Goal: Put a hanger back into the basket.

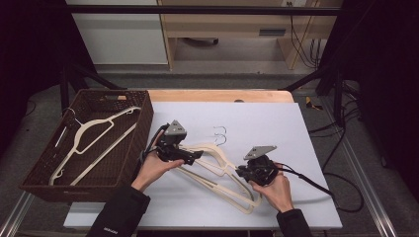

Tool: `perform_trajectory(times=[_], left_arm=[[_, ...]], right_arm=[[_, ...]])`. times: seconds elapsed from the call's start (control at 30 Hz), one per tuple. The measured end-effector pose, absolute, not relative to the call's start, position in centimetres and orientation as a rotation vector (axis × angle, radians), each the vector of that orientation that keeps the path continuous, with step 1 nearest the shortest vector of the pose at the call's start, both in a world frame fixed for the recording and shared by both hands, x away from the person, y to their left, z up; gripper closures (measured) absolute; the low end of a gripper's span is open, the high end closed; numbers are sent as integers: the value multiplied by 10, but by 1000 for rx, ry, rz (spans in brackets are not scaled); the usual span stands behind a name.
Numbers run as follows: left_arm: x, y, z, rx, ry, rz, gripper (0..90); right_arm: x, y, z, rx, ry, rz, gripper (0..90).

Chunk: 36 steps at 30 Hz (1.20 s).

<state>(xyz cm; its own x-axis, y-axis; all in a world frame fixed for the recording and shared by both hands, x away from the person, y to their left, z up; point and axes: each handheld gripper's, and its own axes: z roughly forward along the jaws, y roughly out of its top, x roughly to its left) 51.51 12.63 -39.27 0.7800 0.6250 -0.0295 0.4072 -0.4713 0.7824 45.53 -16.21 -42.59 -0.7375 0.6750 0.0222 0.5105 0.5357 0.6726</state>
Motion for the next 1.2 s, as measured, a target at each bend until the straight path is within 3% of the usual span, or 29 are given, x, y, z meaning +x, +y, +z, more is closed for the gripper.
perform_trajectory(times=[0.67,0.97,1.1,1.2], left_arm=[[555,104,-441,2318,726,331,294],[558,103,-445,2381,669,326,480],[556,103,-445,2407,642,321,635],[552,101,-444,2437,621,346,657]], right_arm=[[453,-163,-425,983,2548,976,797],[452,-162,-423,956,2564,982,797],[452,-163,-424,936,2568,986,796],[451,-163,-423,936,2576,994,795]])
